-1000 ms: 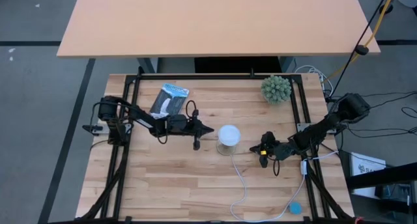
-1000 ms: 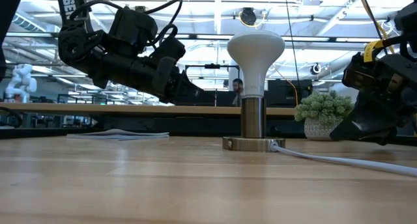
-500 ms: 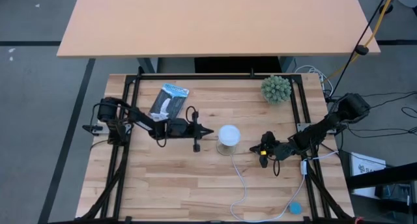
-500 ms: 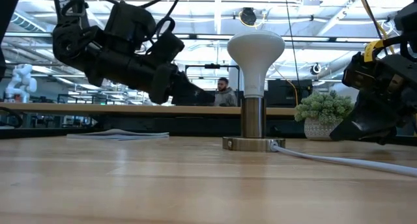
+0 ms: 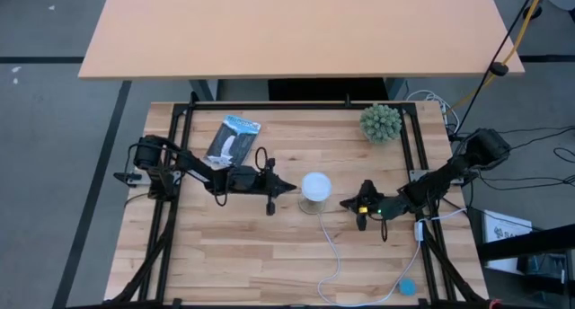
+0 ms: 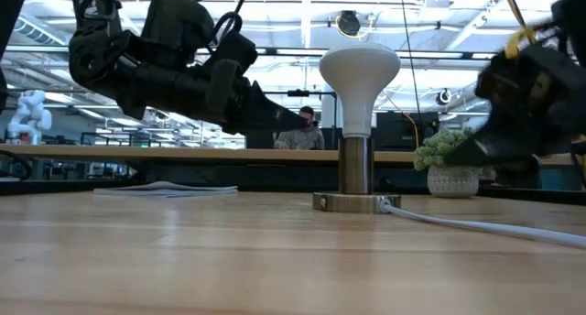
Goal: Screw lightbulb
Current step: Remove the white lightbulb from the gold lamp
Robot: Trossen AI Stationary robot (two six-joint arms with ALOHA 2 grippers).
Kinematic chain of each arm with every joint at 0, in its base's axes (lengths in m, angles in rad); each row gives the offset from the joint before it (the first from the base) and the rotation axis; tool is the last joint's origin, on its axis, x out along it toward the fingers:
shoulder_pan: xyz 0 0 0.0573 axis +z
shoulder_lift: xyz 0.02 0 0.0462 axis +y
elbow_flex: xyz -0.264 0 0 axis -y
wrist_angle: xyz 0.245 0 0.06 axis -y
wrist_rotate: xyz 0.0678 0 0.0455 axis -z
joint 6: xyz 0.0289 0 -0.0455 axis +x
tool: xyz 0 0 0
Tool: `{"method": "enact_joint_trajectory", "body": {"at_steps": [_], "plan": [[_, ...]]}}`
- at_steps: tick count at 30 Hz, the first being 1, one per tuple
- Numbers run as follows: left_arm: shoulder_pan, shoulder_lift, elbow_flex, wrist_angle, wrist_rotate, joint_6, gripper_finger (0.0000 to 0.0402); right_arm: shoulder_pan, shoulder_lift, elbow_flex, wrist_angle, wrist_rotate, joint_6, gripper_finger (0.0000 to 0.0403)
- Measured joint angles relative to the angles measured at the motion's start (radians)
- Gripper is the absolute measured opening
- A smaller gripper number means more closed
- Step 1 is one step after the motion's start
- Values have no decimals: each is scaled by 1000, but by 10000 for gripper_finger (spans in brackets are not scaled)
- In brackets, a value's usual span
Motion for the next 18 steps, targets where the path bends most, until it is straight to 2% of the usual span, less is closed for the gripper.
{"method": "enact_joint_trajectory", "body": {"at_steps": [3, 9, 18], "plan": [[15, 0, 3, 5, 41, -30, 0, -1, 0, 63, -13, 4, -121, 0], [50, 0, 41, -60, 103, -37, 0, -27, 0, 221, -155, 28, -376, 0], [98, 0, 92, -121, 136, -18, 0, -40, 0, 292, -197, 22, -437, 0]]}}
